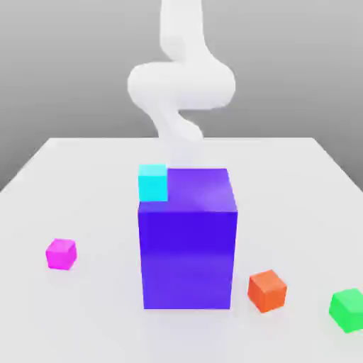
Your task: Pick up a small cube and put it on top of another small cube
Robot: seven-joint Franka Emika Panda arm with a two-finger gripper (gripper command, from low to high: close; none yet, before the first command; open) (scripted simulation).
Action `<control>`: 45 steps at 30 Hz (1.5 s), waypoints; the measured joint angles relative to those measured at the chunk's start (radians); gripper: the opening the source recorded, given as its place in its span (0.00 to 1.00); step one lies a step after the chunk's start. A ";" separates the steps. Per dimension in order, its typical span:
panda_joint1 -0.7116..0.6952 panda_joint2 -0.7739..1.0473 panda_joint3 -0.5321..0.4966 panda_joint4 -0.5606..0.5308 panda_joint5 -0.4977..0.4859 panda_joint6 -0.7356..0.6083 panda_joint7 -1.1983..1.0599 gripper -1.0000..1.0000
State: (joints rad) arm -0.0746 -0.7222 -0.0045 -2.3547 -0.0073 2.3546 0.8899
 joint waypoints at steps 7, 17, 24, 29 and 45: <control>-0.228 0.260 -0.034 -0.172 -0.030 0.180 0.299 0.50; -0.481 0.613 -0.147 -0.408 -0.038 0.426 0.683 0.50; -0.605 0.865 -0.119 -0.470 0.110 0.613 0.713 0.50; -0.679 1.001 -0.033 -0.445 0.157 0.723 0.678 0.00; -0.605 0.775 -0.077 -0.448 -0.027 0.501 0.672 0.00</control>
State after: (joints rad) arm -0.6791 0.0524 -0.0818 -2.8026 -0.0340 2.8561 1.5619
